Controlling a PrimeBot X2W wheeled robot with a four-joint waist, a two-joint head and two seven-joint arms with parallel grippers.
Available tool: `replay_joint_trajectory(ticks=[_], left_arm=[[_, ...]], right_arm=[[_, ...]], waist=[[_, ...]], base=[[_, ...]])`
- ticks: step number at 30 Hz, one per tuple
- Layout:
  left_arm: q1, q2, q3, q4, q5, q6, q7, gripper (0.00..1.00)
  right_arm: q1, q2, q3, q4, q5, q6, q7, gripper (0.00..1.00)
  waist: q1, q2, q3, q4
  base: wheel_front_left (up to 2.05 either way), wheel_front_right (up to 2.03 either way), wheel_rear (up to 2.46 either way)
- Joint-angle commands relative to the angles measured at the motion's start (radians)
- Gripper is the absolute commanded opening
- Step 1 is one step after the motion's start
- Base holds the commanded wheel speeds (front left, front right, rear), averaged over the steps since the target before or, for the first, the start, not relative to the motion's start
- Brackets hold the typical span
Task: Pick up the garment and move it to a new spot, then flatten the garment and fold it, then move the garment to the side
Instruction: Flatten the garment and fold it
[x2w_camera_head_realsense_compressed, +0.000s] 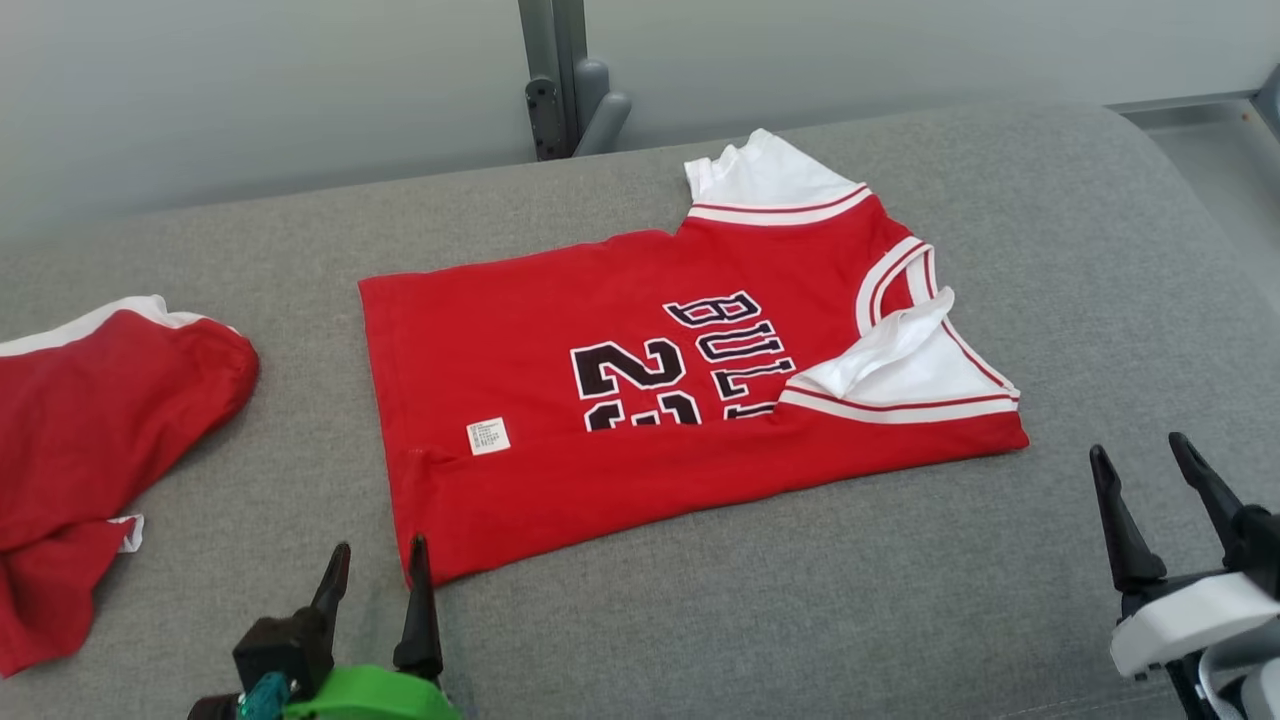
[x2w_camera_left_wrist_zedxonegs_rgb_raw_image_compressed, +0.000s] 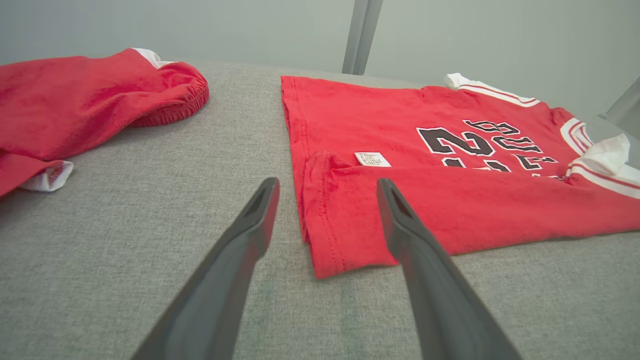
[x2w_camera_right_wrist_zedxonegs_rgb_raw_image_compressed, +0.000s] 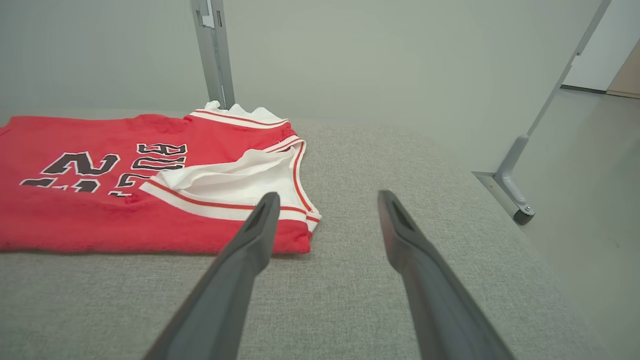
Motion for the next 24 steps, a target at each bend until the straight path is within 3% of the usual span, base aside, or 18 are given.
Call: replay_joint_trajectory(ticks=[1,13,24], left_arm=[[-0.047,0.001,-0.007,0.017,0.003,-0.002,0.021,1.0],[-0.193,-0.012,-0.031,0.143,-0.012,-0.013,0.134,1.0],[-0.229,-0.023,-0.064,0.195,-0.048,-0.05,0.207,1.0]], right_arm=[[-0.052,-0.013,0.012,0.045,0.018,-0.001,-0.003,1.0],[-0.351,-0.037,0.166,0.373,0.096,-0.001,0.065,1.0],[-0.467,-0.034,0.283,0.561,0.205,-0.001,0.083,1.0]], waist=[[0.0,0.0,0.045,0.009],[0.0,0.0,0.142,0.026],[0.0,0.0,0.166,0.055]], base=[[0.0,0.0,0.0],[0.0,0.0,0.0],[0.0,0.0,0.0]])
